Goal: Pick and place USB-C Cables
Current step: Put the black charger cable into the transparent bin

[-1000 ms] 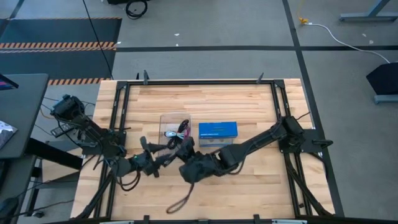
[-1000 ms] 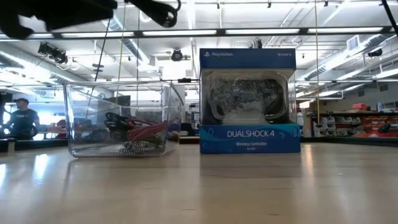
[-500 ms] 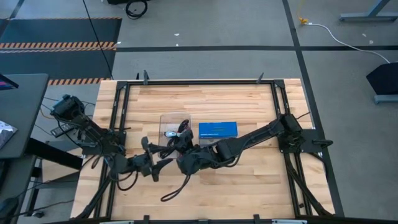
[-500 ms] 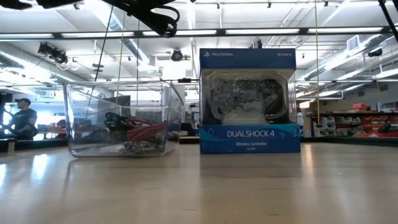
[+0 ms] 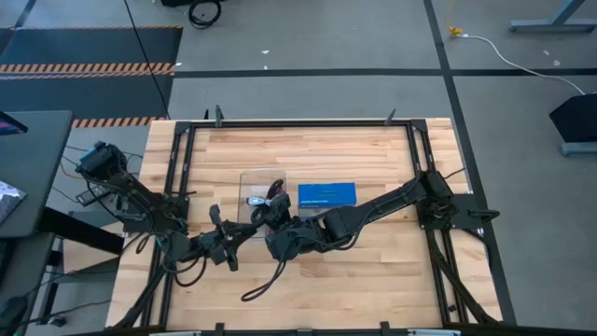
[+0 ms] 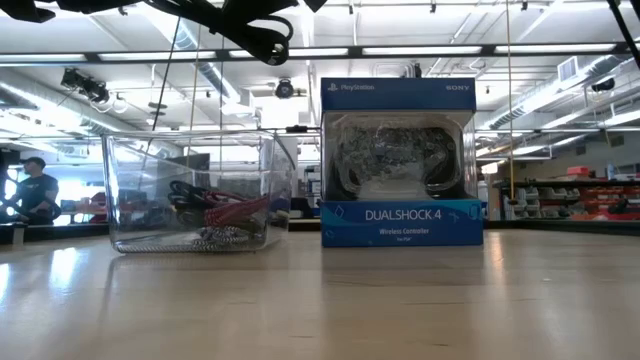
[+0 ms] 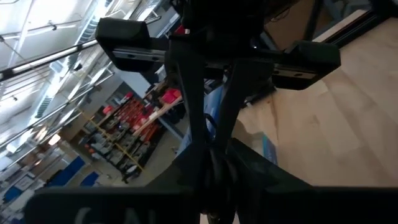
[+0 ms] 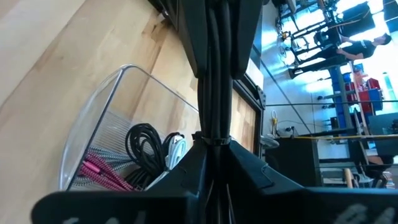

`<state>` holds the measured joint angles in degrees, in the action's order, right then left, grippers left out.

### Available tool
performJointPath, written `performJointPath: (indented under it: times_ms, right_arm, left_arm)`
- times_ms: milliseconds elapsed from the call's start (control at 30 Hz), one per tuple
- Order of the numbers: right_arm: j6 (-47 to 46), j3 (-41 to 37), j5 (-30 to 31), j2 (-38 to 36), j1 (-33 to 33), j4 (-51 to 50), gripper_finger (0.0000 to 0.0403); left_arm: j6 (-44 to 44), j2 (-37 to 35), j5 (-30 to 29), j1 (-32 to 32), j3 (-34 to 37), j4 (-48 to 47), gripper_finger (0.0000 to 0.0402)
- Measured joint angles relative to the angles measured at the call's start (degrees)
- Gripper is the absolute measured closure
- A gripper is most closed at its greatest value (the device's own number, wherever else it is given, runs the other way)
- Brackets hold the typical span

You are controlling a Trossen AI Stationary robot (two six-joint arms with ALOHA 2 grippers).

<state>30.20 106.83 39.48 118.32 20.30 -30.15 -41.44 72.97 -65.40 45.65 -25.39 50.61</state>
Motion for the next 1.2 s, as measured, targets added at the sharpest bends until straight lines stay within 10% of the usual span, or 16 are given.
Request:
performJointPath:
  times_ms: [533, 933, 1200]
  right_arm:
    - [0.5, 0.0, 2.6, 0.0, 1.5, 0.6, 0.0288]
    - [0.0, 0.0, 12.1, 0.0, 5.2, 1.4, 0.0272]
    - [-0.4, 0.0, 21.8, 0.0, 10.0, 2.0, 0.0268]
  left_arm:
    - [-4.3, 0.0, -22.0, -0.9, 0.1, -1.2, 0.0346]
    - [8.0, 0.1, -19.0, -3.4, 0.1, -12.3, 0.0346]
    - [22.1, 0.1, -4.7, -8.6, 0.0, -23.5, 0.0342]
